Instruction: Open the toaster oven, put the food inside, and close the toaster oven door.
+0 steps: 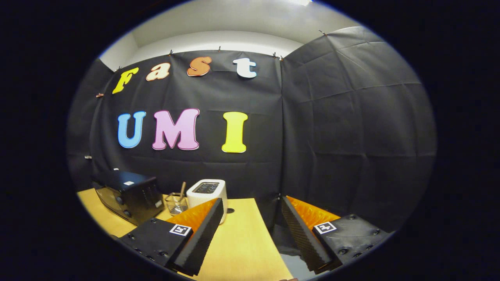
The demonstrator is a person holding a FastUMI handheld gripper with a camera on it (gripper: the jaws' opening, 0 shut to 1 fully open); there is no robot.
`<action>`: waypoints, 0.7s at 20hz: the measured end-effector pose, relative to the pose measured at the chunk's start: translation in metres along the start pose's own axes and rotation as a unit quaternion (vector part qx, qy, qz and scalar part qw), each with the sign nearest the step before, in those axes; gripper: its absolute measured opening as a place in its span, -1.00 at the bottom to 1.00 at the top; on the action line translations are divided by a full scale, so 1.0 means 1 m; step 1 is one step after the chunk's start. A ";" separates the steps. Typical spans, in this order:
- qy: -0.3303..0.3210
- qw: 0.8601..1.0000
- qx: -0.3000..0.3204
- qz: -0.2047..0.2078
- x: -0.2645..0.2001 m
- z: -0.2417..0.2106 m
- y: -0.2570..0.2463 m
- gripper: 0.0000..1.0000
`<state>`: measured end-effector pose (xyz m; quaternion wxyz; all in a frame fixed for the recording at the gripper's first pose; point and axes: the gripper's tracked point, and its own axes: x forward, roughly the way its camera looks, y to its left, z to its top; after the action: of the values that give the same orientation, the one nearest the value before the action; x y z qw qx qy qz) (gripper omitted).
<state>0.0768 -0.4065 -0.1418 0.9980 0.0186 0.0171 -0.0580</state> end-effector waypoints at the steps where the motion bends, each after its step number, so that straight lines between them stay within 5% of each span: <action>1: 0.006 1.000 0.001 -0.005 0.000 -0.006 -0.008 0.96; 9: 0.040 0.999 0.005 -0.004 0.006 -0.052 -0.038 0.96; 14: 0.002 0.999 0.021 0.027 -0.001 0.011 0.010 0.96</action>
<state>0.0778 -0.3966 -0.1304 0.9986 0.0399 0.0169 -0.0317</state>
